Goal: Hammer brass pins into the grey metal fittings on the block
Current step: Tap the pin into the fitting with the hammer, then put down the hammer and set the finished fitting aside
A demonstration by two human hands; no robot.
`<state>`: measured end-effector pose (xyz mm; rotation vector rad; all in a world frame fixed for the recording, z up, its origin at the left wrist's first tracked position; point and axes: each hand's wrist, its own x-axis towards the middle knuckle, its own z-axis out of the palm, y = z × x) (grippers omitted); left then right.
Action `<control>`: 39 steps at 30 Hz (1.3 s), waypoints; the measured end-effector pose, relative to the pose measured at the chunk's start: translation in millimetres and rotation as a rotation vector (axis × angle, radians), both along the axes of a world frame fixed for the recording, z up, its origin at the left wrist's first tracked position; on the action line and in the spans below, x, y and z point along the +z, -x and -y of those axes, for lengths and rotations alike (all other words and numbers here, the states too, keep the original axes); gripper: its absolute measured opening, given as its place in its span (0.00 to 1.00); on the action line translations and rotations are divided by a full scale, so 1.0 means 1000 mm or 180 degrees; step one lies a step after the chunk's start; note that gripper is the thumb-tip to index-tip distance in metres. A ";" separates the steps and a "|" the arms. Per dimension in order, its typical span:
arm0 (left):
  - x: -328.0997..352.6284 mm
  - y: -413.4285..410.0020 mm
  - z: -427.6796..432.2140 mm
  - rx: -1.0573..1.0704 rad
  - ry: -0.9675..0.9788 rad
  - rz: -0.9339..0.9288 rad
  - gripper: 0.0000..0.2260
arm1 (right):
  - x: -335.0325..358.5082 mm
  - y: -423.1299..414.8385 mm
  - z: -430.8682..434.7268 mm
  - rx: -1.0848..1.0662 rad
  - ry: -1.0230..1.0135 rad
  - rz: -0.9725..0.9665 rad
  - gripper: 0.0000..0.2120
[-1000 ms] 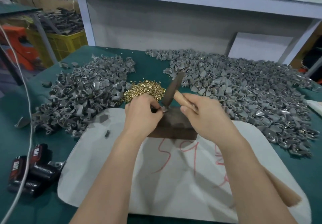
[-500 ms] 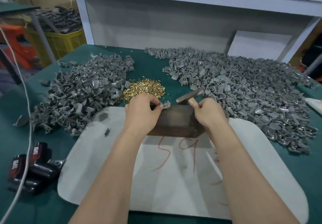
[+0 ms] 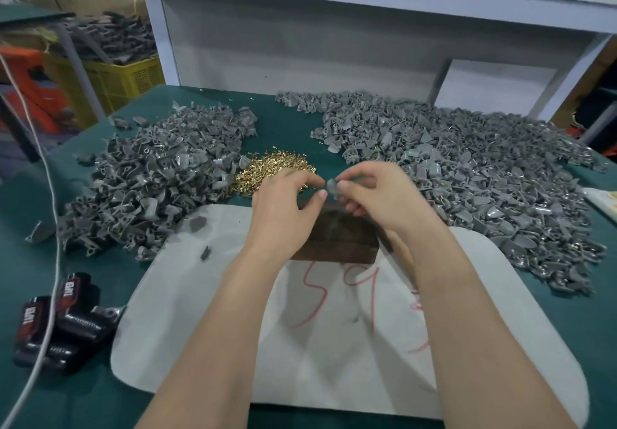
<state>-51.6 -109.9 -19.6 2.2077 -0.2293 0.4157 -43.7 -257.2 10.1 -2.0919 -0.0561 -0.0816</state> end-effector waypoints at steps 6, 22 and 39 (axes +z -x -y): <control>0.003 -0.003 -0.009 0.0751 0.0938 0.0071 0.10 | -0.002 -0.024 0.035 -0.1858 0.0396 0.0046 0.39; 0.017 -0.008 -0.059 0.2383 0.4423 0.0639 0.11 | -0.035 -0.048 -0.169 0.1652 0.2584 0.0274 0.16; 0.012 -0.009 -0.049 0.1455 0.3658 -0.0148 0.10 | -0.013 -0.052 -0.140 0.0493 0.0823 0.0630 0.05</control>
